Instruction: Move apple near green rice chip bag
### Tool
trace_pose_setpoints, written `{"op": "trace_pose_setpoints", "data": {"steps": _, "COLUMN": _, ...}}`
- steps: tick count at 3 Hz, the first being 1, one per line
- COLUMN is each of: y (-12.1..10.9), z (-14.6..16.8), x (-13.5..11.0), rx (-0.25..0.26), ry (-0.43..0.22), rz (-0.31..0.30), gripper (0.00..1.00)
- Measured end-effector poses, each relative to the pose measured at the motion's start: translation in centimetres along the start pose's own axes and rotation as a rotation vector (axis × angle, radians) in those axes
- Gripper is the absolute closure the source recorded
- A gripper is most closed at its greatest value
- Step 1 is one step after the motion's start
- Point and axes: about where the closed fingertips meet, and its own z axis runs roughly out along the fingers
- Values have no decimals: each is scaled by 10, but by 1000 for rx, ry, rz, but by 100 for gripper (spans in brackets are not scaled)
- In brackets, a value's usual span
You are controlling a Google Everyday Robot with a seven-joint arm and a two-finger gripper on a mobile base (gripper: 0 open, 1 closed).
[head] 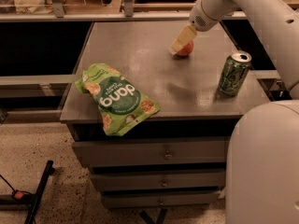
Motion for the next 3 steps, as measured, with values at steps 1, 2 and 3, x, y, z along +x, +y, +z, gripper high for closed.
{"op": "trace_pose_setpoints", "data": {"steps": 1, "y": 2, "z": 21, "x": 3, "rx": 3, "ry": 15, "rz": 9, "gripper": 0}}
{"op": "trace_pose_setpoints", "data": {"steps": 2, "y": 3, "z": 36, "x": 9, "rx": 5, "ry": 29, "rz": 16, "gripper": 19}}
{"op": "trace_pose_setpoints", "data": {"steps": 3, "y": 4, "z": 45, "x": 14, "rx": 7, "ry": 38, "rz": 24, "gripper": 41}}
